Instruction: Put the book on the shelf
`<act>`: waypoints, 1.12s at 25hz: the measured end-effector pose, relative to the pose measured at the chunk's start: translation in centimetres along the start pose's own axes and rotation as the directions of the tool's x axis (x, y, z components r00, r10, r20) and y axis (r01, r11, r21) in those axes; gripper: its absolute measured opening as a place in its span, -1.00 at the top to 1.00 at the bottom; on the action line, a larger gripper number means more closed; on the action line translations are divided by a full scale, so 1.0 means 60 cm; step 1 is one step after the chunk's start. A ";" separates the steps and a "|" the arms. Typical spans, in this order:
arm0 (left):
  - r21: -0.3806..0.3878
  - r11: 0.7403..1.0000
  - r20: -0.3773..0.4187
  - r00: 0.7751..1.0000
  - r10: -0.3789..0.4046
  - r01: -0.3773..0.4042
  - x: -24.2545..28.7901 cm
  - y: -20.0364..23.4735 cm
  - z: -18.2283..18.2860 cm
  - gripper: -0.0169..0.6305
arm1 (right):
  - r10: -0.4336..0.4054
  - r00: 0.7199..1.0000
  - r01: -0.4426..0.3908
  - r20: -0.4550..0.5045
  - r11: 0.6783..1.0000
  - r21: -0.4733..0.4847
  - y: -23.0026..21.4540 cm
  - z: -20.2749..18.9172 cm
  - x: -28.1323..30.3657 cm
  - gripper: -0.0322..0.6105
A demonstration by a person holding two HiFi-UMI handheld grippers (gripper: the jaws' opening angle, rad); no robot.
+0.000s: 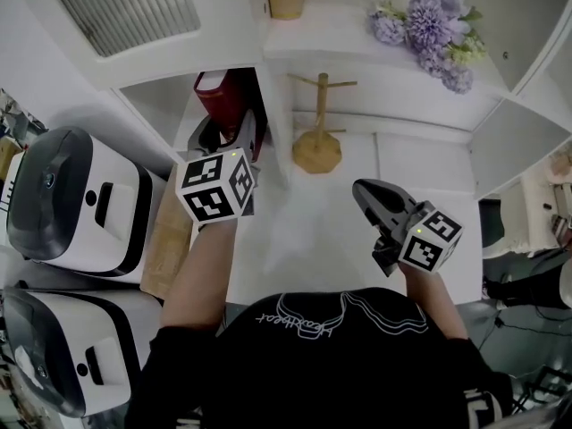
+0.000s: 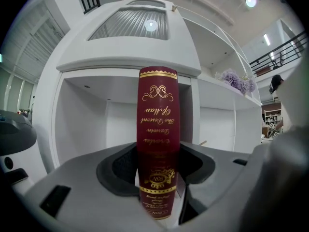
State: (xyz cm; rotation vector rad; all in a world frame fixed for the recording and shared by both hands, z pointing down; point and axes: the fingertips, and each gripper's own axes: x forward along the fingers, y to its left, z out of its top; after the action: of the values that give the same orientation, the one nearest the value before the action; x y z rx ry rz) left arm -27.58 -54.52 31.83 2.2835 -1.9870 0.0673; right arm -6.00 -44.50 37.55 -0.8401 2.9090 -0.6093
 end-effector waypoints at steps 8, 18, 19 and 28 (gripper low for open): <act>0.009 1.000 0.017 1.000 -0.007 0.007 0.029 0.006 0.002 0.30 | -0.033 0.999 0.033 -0.015 0.999 0.003 -0.012 -0.005 0.001 0.88; 0.000 1.000 0.034 0.999 -0.009 0.009 0.069 0.011 0.007 0.30 | -0.071 0.997 0.071 -0.018 0.997 0.006 -0.025 -0.010 -0.010 0.88; -0.003 1.000 0.034 0.999 -0.010 0.010 0.071 0.011 0.008 0.30 | -0.070 0.997 0.070 -0.017 0.998 0.005 -0.025 -0.010 -0.010 0.88; -0.019 0.999 0.059 0.997 -0.044 0.045 0.056 0.009 0.012 0.27 | -0.048 0.999 0.049 -0.014 0.999 0.006 -0.013 -0.015 -0.021 0.88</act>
State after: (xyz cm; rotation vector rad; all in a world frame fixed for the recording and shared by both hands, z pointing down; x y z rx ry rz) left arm -27.65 -57.95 31.52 2.3416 -1.9539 -0.0234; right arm -4.66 -44.11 38.63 -0.9118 2.9051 -0.6300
